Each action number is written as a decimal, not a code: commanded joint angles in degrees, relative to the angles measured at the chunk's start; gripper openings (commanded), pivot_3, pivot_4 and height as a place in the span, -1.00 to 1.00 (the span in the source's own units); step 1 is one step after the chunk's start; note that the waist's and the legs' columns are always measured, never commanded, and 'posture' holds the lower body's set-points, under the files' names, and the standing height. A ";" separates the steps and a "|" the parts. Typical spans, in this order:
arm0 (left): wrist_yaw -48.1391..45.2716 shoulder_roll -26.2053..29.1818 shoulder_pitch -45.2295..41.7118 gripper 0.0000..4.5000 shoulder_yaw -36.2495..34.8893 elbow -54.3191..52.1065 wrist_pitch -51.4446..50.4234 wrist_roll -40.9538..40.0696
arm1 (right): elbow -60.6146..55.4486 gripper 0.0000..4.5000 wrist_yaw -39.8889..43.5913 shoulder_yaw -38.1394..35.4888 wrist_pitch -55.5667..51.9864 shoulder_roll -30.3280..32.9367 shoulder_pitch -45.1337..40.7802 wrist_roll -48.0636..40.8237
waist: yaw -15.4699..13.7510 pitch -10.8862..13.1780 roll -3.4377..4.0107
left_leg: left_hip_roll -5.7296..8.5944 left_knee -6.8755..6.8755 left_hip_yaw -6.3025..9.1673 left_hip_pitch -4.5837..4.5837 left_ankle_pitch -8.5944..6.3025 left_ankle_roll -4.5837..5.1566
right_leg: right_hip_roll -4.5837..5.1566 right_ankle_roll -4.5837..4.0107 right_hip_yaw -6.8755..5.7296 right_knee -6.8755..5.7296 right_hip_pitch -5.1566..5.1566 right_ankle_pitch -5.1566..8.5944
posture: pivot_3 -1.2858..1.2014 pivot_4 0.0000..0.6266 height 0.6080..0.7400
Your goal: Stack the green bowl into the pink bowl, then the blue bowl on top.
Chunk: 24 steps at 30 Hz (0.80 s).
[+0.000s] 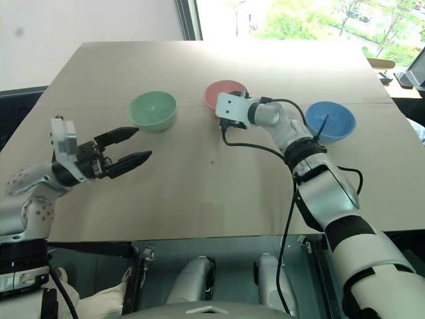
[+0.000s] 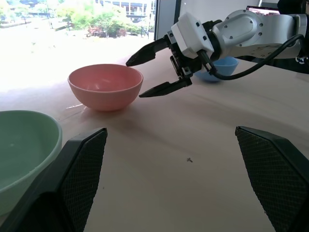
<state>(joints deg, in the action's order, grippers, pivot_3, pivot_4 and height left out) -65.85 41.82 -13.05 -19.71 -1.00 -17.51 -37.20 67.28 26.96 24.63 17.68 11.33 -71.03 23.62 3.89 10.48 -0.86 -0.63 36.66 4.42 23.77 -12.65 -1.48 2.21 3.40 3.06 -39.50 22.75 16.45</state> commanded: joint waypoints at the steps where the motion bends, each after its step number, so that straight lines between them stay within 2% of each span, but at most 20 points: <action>1: 0.88 0.96 0.92 1.00 -1.90 -3.66 -0.44 -1.31 | 3.35 0.16 -2.74 0.82 2.48 -0.50 -1.93 2.25 | 0.05 0.00 0.00 | 0.00 0.00 0.00 0.00 0.00 -0.01 | 0.00 0.00 0.01 0.00 0.00 0.00 | 0.03 -0.52 1.00; 4: 1.34 1.01 1.56 1.00 -2.36 -4.03 -0.57 -1.45 | 4.42 -0.36 -3.35 0.56 3.48 -0.76 -2.35 2.75 | 0.19 0.01 0.01 | 0.00 -0.01 -0.02 -0.01 0.01 -0.01 | -0.01 0.00 0.04 -0.03 0.02 0.00 | 0.03 -0.52 1.00; 6: 1.52 0.93 2.12 1.00 -2.39 -4.54 -0.53 -1.62 | 4.60 -0.59 -3.39 0.40 3.97 -0.75 -2.40 2.92 | 0.30 0.01 0.01 | -0.02 -0.02 -0.02 -0.02 0.01 -0.02 | -0.03 0.00 0.04 -0.05 0.05 0.00 | 0.03 -0.52 1.00; 8: 1.80 0.69 2.50 1.00 -2.06 -5.23 -0.49 -1.64 | 4.58 -0.98 -3.99 0.59 4.56 -0.44 -2.42 3.51 | 0.34 0.01 0.02 | -0.03 -0.04 -0.03 -0.03 0.02 -0.03 | -0.05 0.00 0.07 -0.07 0.07 0.00 | 0.03 -0.52 1.00; 14: 2.12 0.11 2.20 1.00 -1.19 -4.85 -0.02 -1.56 | 2.53 -0.99 -2.35 -0.10 7.12 1.34 -1.81 3.04 | 0.26 0.01 0.02 | -0.03 -0.04 -0.05 -0.03 0.02 -0.03 | -0.05 0.00 0.09 -0.11 0.09 0.00 | 0.03 -0.52 1.00; 15: 2.15 0.00 2.12 1.00 -1.00 -4.80 0.09 -1.47 | 1.31 -0.99 -0.06 -0.77 8.11 1.80 -0.97 1.83 | 0.25 0.01 0.02 | -0.03 -0.04 -0.05 -0.02 0.02 -0.03 | -0.05 -0.01 0.09 -0.11 0.09 0.00 | 0.03 -0.52 1.00; 16: 2.12 -0.14 1.89 1.00 -0.79 -4.67 0.13 -1.48 | -2.60 -0.99 6.29 -2.58 7.35 2.27 1.71 -2.16 | 0.24 0.01 0.02 | -0.03 -0.04 -0.05 -0.02 0.02 -0.03 | -0.05 0.00 0.09 -0.11 0.09 0.00 | 0.03 -0.52 1.00; 17: 2.07 -0.24 1.66 1.00 -0.62 -4.52 0.14 -1.50 | -10.23 -0.99 14.30 -3.71 4.11 3.51 6.24 -6.86 | 0.12 0.00 0.01 | -0.03 -0.04 -0.05 -0.02 0.02 -0.03 | -0.04 0.00 0.09 -0.10 0.09 0.00 | 0.03 -0.52 1.00; 19: 1.89 -0.33 1.44 1.00 -0.54 -4.10 0.27 -1.45 | -33.41 -0.99 28.06 -2.79 -4.82 9.38 17.86 -13.64 | -0.31 -0.04 -0.06 | -0.05 -0.03 0.04 -0.01 0.01 -0.02 | -0.04 0.00 -0.01 -0.02 -0.02 0.00 | 0.03 -0.52 1.00; 22: 1.50 -0.47 1.38 1.00 -0.39 -3.39 0.58 -1.22 | -61.23 -0.99 37.07 -2.01 -20.93 16.75 29.72 -17.91 | -1.37 0.04 0.07 | -0.04 0.00 0.20 0.13 0.00 0.00 | 0.01 0.00 -0.18 0.20 -0.10 0.00 | 0.03 -0.52 1.00; 24: 1.38 -0.77 1.01 1.00 0.19 -3.07 0.79 -0.89 | -73.09 -0.99 40.05 -1.29 -30.12 20.80 34.59 -18.21 | -1.46 0.04 0.14 | 0.01 0.01 0.16 0.09 -0.02 0.03 | 0.07 0.01 -0.02 0.17 -0.05 0.00 | 0.03 -0.52 1.00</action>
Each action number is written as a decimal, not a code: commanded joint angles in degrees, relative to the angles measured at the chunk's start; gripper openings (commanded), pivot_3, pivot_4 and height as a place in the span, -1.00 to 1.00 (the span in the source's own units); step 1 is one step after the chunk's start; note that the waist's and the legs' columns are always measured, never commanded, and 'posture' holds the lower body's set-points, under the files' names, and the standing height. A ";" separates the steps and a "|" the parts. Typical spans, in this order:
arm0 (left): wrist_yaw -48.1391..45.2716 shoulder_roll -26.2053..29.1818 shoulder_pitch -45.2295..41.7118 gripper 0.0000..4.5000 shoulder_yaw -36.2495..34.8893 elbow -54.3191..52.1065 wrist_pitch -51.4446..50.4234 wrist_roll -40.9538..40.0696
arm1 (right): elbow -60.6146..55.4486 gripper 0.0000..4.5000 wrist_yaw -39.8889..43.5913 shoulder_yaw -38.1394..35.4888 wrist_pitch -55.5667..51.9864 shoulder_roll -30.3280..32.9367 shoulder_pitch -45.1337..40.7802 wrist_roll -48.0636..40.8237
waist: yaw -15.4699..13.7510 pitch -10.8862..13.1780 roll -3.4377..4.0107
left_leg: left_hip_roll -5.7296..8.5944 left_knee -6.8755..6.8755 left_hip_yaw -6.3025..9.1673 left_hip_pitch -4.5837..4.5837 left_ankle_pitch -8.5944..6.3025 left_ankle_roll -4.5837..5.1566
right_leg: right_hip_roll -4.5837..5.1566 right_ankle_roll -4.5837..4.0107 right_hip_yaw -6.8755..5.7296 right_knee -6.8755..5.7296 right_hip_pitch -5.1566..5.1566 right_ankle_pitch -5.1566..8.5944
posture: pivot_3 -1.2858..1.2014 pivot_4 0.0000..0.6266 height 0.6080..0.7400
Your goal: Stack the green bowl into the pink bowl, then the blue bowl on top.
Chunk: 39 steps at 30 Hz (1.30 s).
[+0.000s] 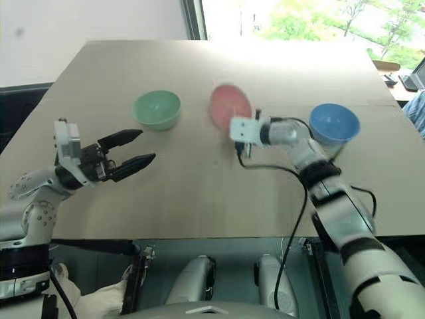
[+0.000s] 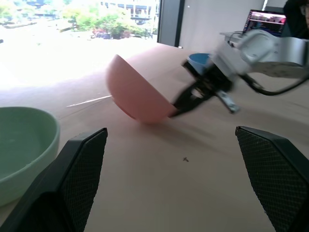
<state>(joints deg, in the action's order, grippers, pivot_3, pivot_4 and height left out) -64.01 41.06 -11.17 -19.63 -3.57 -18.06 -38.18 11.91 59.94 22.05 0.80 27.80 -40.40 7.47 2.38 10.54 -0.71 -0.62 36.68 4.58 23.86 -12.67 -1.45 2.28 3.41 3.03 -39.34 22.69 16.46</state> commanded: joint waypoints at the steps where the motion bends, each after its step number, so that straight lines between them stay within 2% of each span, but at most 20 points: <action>1: -0.53 -0.25 -1.08 1.00 0.64 -0.70 1.35 0.19 | -21.59 -0.99 6.92 1.74 -17.16 5.62 5.57 -0.76 | 0.09 -0.05 -0.07 | -0.02 0.01 -0.06 -0.06 0.00 0.00 | -0.04 0.00 0.00 -0.04 -0.02 0.00 | 0.03 -0.52 1.00; 4: -0.81 -0.58 -1.37 1.00 1.69 -1.37 1.08 0.10 | -26.12 -0.99 5.77 2.76 -24.44 6.91 6.42 1.78 | 0.21 -0.08 -0.12 | -0.13 0.04 -0.10 -0.23 0.00 0.00 | -0.18 0.00 -0.02 -0.24 -0.09 0.01 | 0.03 -0.52 1.00; 7: -1.24 -0.39 -1.86 1.00 2.32 -1.01 1.06 0.23 | -27.26 -0.52 5.22 3.50 -29.64 6.63 5.85 2.42 | 0.06 -0.10 -0.15 | -0.14 0.16 -0.11 -0.29 0.00 -0.01 | -0.22 -0.01 -0.01 -0.42 -0.11 0.02 | 0.03 -0.52 1.00; 9: -1.49 -0.29 -2.25 1.00 2.47 -0.54 1.07 0.35 | -27.67 -0.16 4.86 3.97 -31.59 6.82 5.51 3.06 | 0.01 -0.10 -0.15 | -0.12 0.28 -0.10 -0.17 0.00 -0.01 | -0.21 -0.01 -0.02 -0.42 -0.07 0.02 | 0.03 -0.52 1.00; 10: -1.60 -0.27 -2.49 1.00 2.55 -0.23 1.09 0.44 | -27.74 0.09 4.61 4.11 -32.22 6.86 5.33 3.29 | 0.00 -0.10 -0.15 | -0.12 0.33 -0.10 -0.12 0.00 -0.01 | -0.20 -0.01 -0.02 -0.40 -0.05 0.01 | 0.03 -0.52 1.00; 12: -1.62 -0.29 -2.84 1.00 2.68 -0.12 0.88 0.43 | -28.39 0.40 3.85 3.81 -32.81 7.13 5.34 3.73 | -0.06 -0.10 -0.15 | -0.09 0.37 -0.10 -0.08 0.00 -0.01 | -0.16 -0.01 -0.02 -0.38 -0.05 0.01 | 0.03 -0.52 1.00; 14: -1.71 -0.42 -2.92 1.00 2.89 -0.18 0.79 0.47 | -29.02 0.77 0.14 1.87 -32.31 6.01 5.87 4.18 | -0.05 -0.10 -0.15 | -0.08 0.38 -0.11 -0.06 0.00 0.00 | -0.15 -0.01 -0.02 -0.36 -0.05 0.01 | 0.03 -0.52 1.00; 16: -1.49 -0.53 -2.83 1.00 3.16 -0.68 0.57 0.50 | -31.76 0.98 -1.99 -2.02 -36.23 4.27 6.54 1.36 | -0.01 -0.09 -0.15 | -0.08 0.38 -0.09 -0.06 0.00 -0.01 | -0.16 -0.01 -0.03 -0.37 -0.05 0.01 | 0.03 -0.52 1.00; 21: -0.26 -0.87 -3.17 1.00 3.78 -1.35 0.23 0.59 | -39.86 0.98 -2.94 -11.83 -43.75 2.74 9.31 -7.80 | -0.18 -0.09 -0.16 | -0.09 0.37 -0.04 -0.03 0.00 0.00 | -0.16 -0.01 -0.06 -0.35 -0.06 0.01 | 0.03 -0.52 1.00; 24: 0.67 -1.56 -2.78 1.00 4.39 -1.70 0.32 1.02 | -45.59 0.98 -4.17 -24.86 -50.92 1.76 12.57 -16.35 | -0.40 -0.09 -0.16 | -0.07 0.37 -0.02 -0.03 0.00 0.00 | -0.14 -0.01 -0.09 -0.34 -0.09 0.01 | 0.03 -0.52 1.00; 26: 0.47 -1.48 -2.80 1.00 4.40 -1.45 0.38 1.06 | -44.41 0.98 -6.39 -28.66 -51.12 3.91 14.26 -16.36 | -0.38 -0.10 -0.16 | -0.07 0.38 -0.01 -0.02 0.00 0.00 | -0.14 -0.01 -0.09 -0.33 -0.10 0.01 | 0.03 -0.52 1.00; 31: 2.87 -0.81 -5.80 1.00 4.19 1.92 0.63 3.45 | -34.41 0.98 -14.03 -30.96 -44.03 10.69 17.42 -10.13 | -0.37 -0.10 -0.16 | -0.06 0.37 -0.08 -0.10 0.00 0.00 | -0.14 -0.01 -0.07 -0.36 -0.12 0.02 | 0.03 -0.52 1.00; 33: 6.47 -0.53 -7.74 1.00 4.78 2.72 1.03 6.89 | -31.34 0.98 -15.56 -32.54 -41.95 10.63 18.17 -11.36 | -0.28 -0.09 -0.16 | -0.07 0.37 -0.09 -0.10 0.00 0.00 | -0.15 -0.01 -0.05 -0.37 -0.11 0.02 | 0.03 -0.52 1.00; 37: 20.23 1.66 -12.13 1.00 9.78 1.96 1.71 22.85 | -34.50 0.98 -10.16 -36.56 -35.47 7.71 21.82 -21.47 | 0.02 -0.07 -0.18 | -0.08 0.32 -0.13 -0.08 0.00 0.00 | -0.17 0.00 0.02 -0.35 -0.06 0.01 | 0.03 -0.52 1.00; 39: 20.47 3.70 -15.98 1.00 13.16 1.94 -0.22 26.47 | -36.76 0.98 -8.19 -37.35 -36.60 7.02 22.81 -26.65 | 0.03 -0.06 -0.18 | -0.08 0.30 -0.13 -0.06 0.00 0.00 | -0.18 0.00 0.02 -0.34 -0.05 0.01 | 0.03 -0.52 1.00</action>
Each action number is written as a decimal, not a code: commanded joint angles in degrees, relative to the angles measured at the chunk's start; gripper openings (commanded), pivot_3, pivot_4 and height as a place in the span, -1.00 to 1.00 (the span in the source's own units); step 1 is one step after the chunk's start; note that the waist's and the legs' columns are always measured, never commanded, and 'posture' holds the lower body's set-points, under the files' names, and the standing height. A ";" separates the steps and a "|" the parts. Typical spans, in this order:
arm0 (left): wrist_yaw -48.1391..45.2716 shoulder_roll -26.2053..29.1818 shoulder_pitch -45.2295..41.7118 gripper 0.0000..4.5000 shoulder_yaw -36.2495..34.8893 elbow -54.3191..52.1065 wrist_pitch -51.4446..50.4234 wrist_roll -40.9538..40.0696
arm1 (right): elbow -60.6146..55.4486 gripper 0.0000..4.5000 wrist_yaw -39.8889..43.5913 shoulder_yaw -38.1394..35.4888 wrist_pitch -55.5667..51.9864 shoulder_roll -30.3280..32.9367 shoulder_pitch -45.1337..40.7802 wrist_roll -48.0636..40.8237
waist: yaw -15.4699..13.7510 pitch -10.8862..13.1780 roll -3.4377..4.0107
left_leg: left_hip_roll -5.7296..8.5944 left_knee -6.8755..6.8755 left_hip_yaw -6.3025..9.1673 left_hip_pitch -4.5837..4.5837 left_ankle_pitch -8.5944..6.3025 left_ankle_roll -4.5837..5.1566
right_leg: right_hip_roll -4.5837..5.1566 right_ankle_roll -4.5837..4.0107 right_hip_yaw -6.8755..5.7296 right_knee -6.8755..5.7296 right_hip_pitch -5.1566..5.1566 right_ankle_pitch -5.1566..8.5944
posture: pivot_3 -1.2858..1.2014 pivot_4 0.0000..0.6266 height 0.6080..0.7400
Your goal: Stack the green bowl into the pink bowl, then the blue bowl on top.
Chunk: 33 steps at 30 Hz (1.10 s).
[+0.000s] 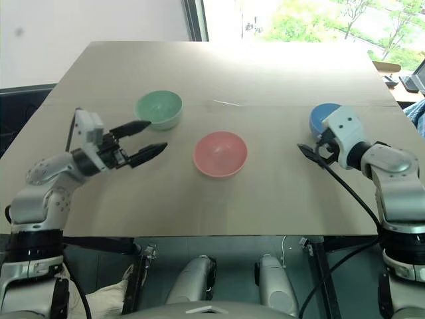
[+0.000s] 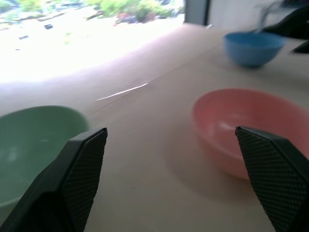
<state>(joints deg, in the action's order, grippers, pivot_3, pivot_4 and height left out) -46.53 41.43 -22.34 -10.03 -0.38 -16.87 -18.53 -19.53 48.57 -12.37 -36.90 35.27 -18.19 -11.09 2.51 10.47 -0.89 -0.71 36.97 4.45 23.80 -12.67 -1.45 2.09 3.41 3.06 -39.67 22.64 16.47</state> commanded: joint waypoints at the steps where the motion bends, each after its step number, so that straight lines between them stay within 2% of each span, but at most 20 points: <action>1: 2.70 4.09 -6.98 1.00 5.01 -0.91 -1.78 8.23 | -6.52 0.98 3.51 -3.09 0.43 -0.75 0.82 -10.39 | -0.12 0.02 -0.02 | 0.02 0.01 0.00 0.01 0.00 0.00 | 0.01 0.00 -0.01 -0.02 0.00 0.00 | 0.03 -0.52 1.00; 7: 1.76 8.56 -18.19 1.00 16.31 5.06 -2.99 21.54 | -10.43 0.98 -0.40 -1.40 -0.65 -3.20 -2.17 -17.09 | -0.11 0.03 0.00 | 0.03 0.05 0.01 0.00 0.00 0.00 | -0.02 0.02 -0.04 -0.02 -0.03 0.00 | 0.03 -0.52 1.00; 12: -0.21 8.68 -23.01 1.00 22.55 9.21 -5.16 28.26 | -10.14 0.98 -5.03 2.38 4.67 -4.28 -4.08 -13.41 | -0.04 0.03 0.00 | 0.01 0.00 -0.01 0.04 0.00 0.00 | -0.05 0.02 -0.01 0.00 0.05 0.01 | 0.03 -0.52 1.00; 16: -0.27 6.85 -25.50 1.00 27.25 13.41 -5.07 33.27 | -10.98 0.98 -6.14 4.46 6.38 -3.41 -2.32 -11.78 | -0.26 0.04 -0.01 | 0.01 0.01 0.00 0.06 0.00 0.00 | -0.05 0.02 -0.02 0.00 0.06 0.01 | 0.03 -0.52 1.00; 17: 0.03 6.18 -26.04 0.77 28.11 14.68 -4.09 34.26 | -11.01 1.00 -6.46 4.85 7.10 -3.15 -1.71 -11.10 | -0.42 0.04 -0.01 | 0.02 0.02 0.00 0.06 0.00 0.00 | -0.05 0.02 -0.02 0.00 0.04 0.01 | 0.03 -0.52 1.00; 19: 0.40 4.74 -27.13 0.54 29.03 16.80 -2.90 35.58 | -11.06 1.00 -7.04 5.56 8.18 -2.69 -0.75 -9.98 | -0.49 0.05 -0.02 | 0.02 0.03 0.00 0.07 0.00 0.00 | -0.04 0.02 -0.03 0.01 0.04 0.01 | 0.03 -0.52 1.00; 26: 0.03 2.23 -29.16 -0.84 29.27 20.83 -1.35 37.37 | -11.76 1.00 -8.85 6.05 9.36 -2.60 0.43 -9.59 | -0.10 0.06 -0.04 | 0.01 0.04 0.02 0.09 0.00 0.00 | -0.05 0.02 -0.03 -0.01 0.06 0.01 | 0.03 -0.52 1.00; 27: -0.13 2.08 -29.40 -0.95 29.23 21.36 -0.93 37.38 | -11.95 1.00 -8.90 5.89 9.57 -2.47 0.76 -9.68 | -0.08 0.06 -0.04 | 0.00 0.04 0.01 0.09 0.00 0.00 | -0.04 0.02 -0.02 -0.01 0.06 0.01 | 0.03 -0.52 1.00; 33: -3.21 1.16 -30.42 -0.95 28.10 21.43 0.42 35.04 | -13.02 1.00 -8.75 4.65 10.29 -1.50 2.65 -10.94 | -0.23 0.06 -0.04 | 0.01 0.07 0.01 0.09 0.00 0.00 | -0.04 0.02 -0.02 -0.01 0.05 0.01 | 0.03 -0.52 1.00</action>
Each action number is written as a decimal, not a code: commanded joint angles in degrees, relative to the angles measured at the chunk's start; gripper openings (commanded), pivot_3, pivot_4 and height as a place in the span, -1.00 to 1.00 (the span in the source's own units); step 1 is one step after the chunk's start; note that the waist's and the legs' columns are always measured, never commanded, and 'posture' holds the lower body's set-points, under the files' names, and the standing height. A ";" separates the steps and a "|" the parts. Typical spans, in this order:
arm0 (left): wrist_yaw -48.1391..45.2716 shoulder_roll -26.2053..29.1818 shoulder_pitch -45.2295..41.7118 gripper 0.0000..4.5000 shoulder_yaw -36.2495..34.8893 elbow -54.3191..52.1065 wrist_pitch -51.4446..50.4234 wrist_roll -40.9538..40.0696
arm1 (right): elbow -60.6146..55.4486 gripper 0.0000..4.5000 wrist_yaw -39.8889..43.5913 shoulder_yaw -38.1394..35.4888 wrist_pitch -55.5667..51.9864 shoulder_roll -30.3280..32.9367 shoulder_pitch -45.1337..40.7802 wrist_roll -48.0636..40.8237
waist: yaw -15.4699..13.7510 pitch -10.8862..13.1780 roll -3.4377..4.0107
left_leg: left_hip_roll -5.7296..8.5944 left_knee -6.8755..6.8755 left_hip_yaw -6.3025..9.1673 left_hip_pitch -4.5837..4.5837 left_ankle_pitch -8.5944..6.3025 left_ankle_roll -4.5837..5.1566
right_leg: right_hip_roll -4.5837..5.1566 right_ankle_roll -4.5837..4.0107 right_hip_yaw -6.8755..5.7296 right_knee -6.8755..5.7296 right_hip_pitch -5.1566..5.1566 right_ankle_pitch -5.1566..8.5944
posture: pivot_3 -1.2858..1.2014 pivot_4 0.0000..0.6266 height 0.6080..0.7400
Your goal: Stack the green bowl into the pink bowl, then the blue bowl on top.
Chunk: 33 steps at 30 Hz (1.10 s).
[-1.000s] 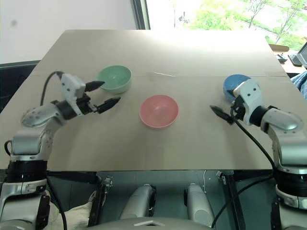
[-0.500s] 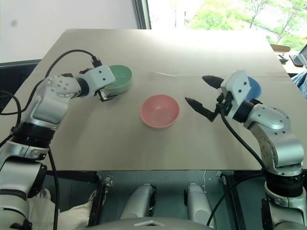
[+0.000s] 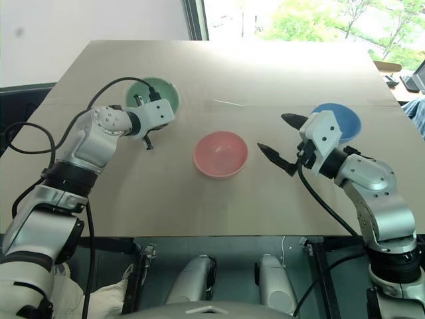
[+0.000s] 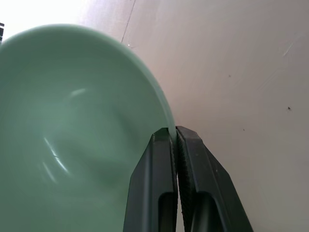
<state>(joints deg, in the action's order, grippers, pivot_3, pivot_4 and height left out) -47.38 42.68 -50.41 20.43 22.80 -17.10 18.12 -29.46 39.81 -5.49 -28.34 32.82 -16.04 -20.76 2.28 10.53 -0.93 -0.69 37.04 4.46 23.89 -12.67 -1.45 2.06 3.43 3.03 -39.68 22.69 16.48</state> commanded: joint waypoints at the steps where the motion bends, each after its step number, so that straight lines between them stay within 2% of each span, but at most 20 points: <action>1: -4.75 -0.79 -2.91 -0.95 -3.77 -3.51 -0.05 -4.61 | -3.50 1.00 0.09 -3.31 1.56 1.25 1.24 -1.90 | -0.04 0.00 0.00 | 0.00 0.00 0.00 0.00 0.00 0.00 | 0.00 0.00 0.00 0.00 0.00 0.00 | 0.03 -0.52 1.00; 5: -18.56 -1.89 -0.40 -0.95 -9.97 -18.93 0.81 -21.99 | -4.41 1.00 -0.46 -7.09 1.57 2.95 4.25 -2.29 | -0.45 0.03 -0.03 | 0.00 0.13 0.17 0.23 0.00 0.00 | 0.03 0.00 -0.18 0.05 0.02 0.00 | 0.03 -0.52 1.00; 6: -21.71 -1.51 0.73 -0.95 -10.81 -23.16 -1.75 -26.03 | -4.56 1.00 -0.41 -8.50 1.49 3.38 5.28 -2.77 | -0.44 0.03 -0.03 | 0.01 0.18 0.19 0.32 0.00 0.00 | 0.06 0.00 -0.21 0.08 0.03 0.00 | 0.03 -0.52 1.00; 8: -24.76 -1.00 2.49 -0.95 -11.45 -28.79 -4.52 -30.41 | -4.92 1.00 -0.13 -11.16 1.39 4.24 7.50 -3.62 | -0.31 0.01 0.00 | 0.03 0.17 0.16 0.31 0.00 0.00 | 0.10 0.00 -0.19 0.15 0.03 0.00 | 0.03 -0.52 1.00; 11: -27.11 0.82 4.72 -0.95 -9.90 -32.05 -2.37 -30.40 | -5.65 1.00 0.37 -14.08 1.75 5.74 10.92 -3.91 | 0.00 -0.01 0.04 | 0.02 0.09 0.09 0.11 0.00 0.00 | 0.07 0.00 -0.09 0.07 -0.04 0.00 | 0.03 -0.52 1.00; 15: -27.94 1.91 5.41 -0.95 -7.59 -30.42 2.72 -26.92 | -6.72 1.00 -0.13 -16.00 1.76 6.60 13.21 -4.44 | 0.19 -0.01 0.03 | -0.07 0.10 -0.02 -0.15 0.00 0.01 | -0.07 -0.01 0.04 -0.14 -0.13 0.01 | 0.03 -0.52 1.00; 19: -29.04 1.30 5.48 -0.95 -7.07 -29.53 5.89 -27.03 | -7.18 1.00 -1.05 -15.86 1.93 6.61 13.87 -4.13 | 0.04 0.00 0.03 | -0.06 0.17 -0.04 -0.11 -0.01 0.01 | -0.06 0.00 0.05 -0.11 -0.16 0.00 | 0.03 -0.52 1.00; 23: -30.27 1.26 5.92 -0.43 -7.07 -30.48 5.42 -28.24 | -6.86 1.00 -1.66 -14.85 2.17 6.52 13.63 -3.75 | -0.06 0.00 0.02 | -0.05 0.17 -0.03 -0.06 -0.01 0.01 | -0.05 0.00 0.03 -0.05 -0.16 0.00 | 0.03 -0.52 1.00; 26: -28.96 0.35 5.13 0.20 -7.83 -29.62 4.23 -28.46 | -5.77 1.00 -2.19 -14.23 2.60 6.41 12.69 -3.46 | -0.06 0.00 0.02 | -0.05 0.16 -0.02 -0.07 -0.01 0.02 | -0.05 0.00 0.03 -0.04 -0.16 0.00 | 0.03 -0.52 1.00; 29: -29.48 0.18 3.43 0.76 -9.97 -28.49 -2.52 -32.36 | -3.00 1.00 -4.23 -12.84 3.76 7.12 11.50 0.67 | -0.01 0.00 0.02 | -0.05 0.17 -0.03 -0.08 -0.01 0.02 | -0.05 0.00 0.03 -0.06 -0.16 0.00 | 0.03 -0.52 1.00; 31: -28.12 -0.59 2.24 0.76 -12.53 -26.49 -5.54 -34.95 | -0.39 1.00 -5.51 -11.38 3.48 8.43 10.72 4.12 | 0.00 0.00 0.02 | -0.05 0.17 -0.03 -0.08 -0.01 0.02 | -0.05 0.00 0.03 -0.06 -0.16 0.01 | 0.03 -0.52 1.00; 33: -22.34 -2.93 1.37 0.76 -16.18 -23.05 -6.11 -35.55 | 4.71 1.00 -7.53 -9.06 2.33 10.32 8.94 8.69 | 0.02 0.00 0.02 | -0.05 0.17 -0.03 -0.07 -0.01 0.02 | -0.05 0.00 0.03 -0.07 -0.15 0.01 | 0.03 -0.52 1.00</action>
<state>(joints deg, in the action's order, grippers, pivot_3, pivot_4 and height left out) -75.16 41.42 -47.28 9.71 -2.88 -22.05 -15.62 -28.53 34.70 -15.73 -25.93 41.19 -5.13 -16.75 2.30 10.53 -0.91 -0.74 37.22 4.44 23.81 -12.68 -1.43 2.01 3.43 3.06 -39.73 22.53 16.49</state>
